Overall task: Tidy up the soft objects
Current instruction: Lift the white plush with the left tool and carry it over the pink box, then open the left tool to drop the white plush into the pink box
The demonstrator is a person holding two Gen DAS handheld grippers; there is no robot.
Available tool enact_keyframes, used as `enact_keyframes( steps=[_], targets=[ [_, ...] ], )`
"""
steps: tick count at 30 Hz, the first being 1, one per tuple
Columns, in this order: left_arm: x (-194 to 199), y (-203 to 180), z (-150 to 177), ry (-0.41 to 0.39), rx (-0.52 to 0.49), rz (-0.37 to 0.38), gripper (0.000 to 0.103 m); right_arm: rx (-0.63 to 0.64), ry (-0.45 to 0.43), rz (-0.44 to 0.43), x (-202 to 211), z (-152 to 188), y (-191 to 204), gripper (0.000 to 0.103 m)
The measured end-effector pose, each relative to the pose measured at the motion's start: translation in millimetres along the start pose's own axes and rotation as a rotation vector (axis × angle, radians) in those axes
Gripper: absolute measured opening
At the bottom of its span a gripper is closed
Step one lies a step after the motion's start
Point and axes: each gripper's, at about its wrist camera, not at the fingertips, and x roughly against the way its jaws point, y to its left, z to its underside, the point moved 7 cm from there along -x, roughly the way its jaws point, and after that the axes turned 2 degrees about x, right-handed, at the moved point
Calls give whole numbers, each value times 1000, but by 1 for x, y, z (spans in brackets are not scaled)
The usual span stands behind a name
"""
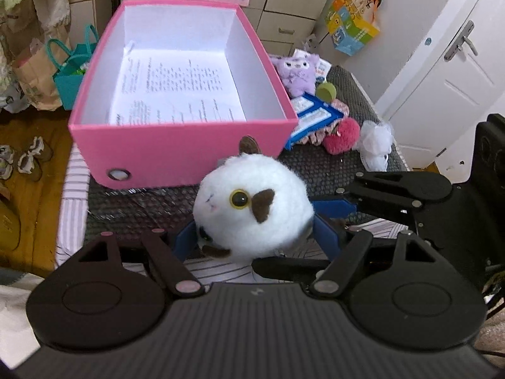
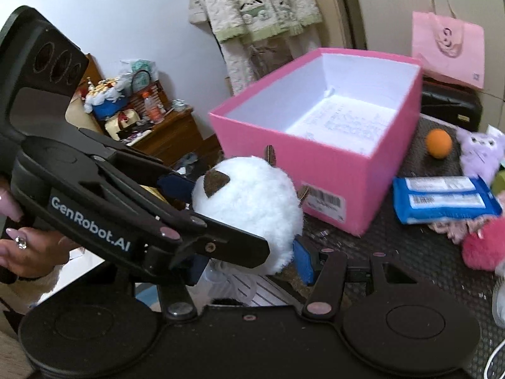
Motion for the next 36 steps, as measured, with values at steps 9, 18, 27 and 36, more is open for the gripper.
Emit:
enact_keyframes(
  steps=[9, 18, 27, 36],
  targets=[
    [27, 10, -45, -119, -39, 44, 79, 36, -65, 5, 6, -52, -6, 61],
    [31, 16, -93, -228, -89, 92, 78, 60, -125, 57, 7, -91, -28, 61],
    [-2, 46, -154, -246, -46, 86, 76, 117, -111, 99, -28, -146, -68, 61],
    [-81, 90, -160, 2, 66, 64, 73, 87, 74, 51, -93, -139, -106, 61]
  ],
)
